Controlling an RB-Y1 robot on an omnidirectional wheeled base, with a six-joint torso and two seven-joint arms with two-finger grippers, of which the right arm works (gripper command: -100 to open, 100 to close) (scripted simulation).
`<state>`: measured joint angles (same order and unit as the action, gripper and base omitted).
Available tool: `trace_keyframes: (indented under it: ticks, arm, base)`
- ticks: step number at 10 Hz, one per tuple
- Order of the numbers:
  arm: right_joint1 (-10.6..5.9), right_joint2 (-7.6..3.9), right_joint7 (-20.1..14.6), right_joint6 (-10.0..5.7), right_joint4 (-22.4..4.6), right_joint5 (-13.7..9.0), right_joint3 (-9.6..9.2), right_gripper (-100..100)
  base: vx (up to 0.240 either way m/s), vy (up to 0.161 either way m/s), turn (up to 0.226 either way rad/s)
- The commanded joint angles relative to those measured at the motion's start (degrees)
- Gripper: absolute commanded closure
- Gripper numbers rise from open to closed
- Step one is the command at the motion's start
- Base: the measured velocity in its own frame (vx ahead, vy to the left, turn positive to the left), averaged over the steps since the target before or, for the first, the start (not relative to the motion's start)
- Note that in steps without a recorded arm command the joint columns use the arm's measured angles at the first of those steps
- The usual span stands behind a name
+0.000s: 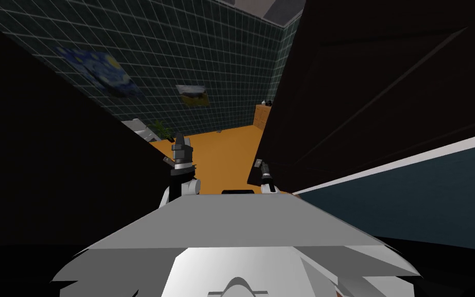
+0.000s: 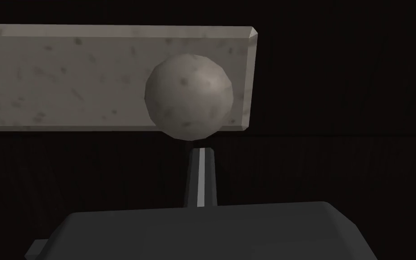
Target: Push the door open
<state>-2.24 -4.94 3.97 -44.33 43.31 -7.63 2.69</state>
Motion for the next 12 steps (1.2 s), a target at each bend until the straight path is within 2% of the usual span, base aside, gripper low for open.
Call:
trace_keyframes:
  ticks: [1,3,7,8,12]
  arm:
    - [0.04,0.36,-0.02,0.3,0.38,-0.31,0.19,-100]
    - [0.07,0.63,-0.04,0.49,0.61,-0.49,0.3,-100]
    - [0.17,2.1,-0.09,1.2,1.5,-1.22,0.74,-100]
    - [0.2,1.87,-0.07,1.1,1.44,-1.1,0.67,-100]
    - [0.38,1.3,0.09,0.31,1.09,-1.34,1.07,-100]
  base:
    - [-0.019,0.112,-0.086]
    - [-0.179,0.109,-0.033]
    - [-0.237,0.115,-0.067]
    - [-0.114,0.045,-0.015]
    - [0.174,-0.022,0.027]
